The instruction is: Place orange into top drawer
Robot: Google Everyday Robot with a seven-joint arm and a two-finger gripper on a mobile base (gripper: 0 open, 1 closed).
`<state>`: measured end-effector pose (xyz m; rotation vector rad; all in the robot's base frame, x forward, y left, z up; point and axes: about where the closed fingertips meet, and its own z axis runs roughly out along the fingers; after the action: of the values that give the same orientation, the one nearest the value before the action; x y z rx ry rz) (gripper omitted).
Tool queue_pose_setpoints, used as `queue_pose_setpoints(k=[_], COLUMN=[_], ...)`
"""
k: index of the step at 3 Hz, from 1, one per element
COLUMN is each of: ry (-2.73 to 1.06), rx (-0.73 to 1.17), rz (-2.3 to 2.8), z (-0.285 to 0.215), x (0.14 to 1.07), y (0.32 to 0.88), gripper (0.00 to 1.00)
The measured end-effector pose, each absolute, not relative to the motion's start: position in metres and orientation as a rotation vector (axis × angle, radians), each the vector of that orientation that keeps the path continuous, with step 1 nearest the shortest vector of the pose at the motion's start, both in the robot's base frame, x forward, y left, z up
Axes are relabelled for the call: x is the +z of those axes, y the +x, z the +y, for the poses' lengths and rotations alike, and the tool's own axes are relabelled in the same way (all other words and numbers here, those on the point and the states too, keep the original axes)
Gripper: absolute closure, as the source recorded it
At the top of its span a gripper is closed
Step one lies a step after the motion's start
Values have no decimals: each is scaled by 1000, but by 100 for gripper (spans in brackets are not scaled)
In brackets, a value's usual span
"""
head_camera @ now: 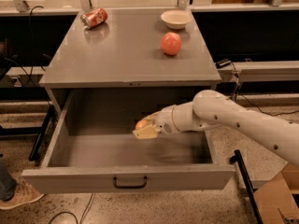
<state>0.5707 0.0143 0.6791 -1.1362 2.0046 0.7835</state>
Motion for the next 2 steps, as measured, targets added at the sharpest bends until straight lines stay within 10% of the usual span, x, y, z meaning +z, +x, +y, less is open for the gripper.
queue_pose_setpoints(k=[2], ry=[-1161], rx=[829], rz=[1956], z=[34], x=[677], y=[574], gripper=[11])
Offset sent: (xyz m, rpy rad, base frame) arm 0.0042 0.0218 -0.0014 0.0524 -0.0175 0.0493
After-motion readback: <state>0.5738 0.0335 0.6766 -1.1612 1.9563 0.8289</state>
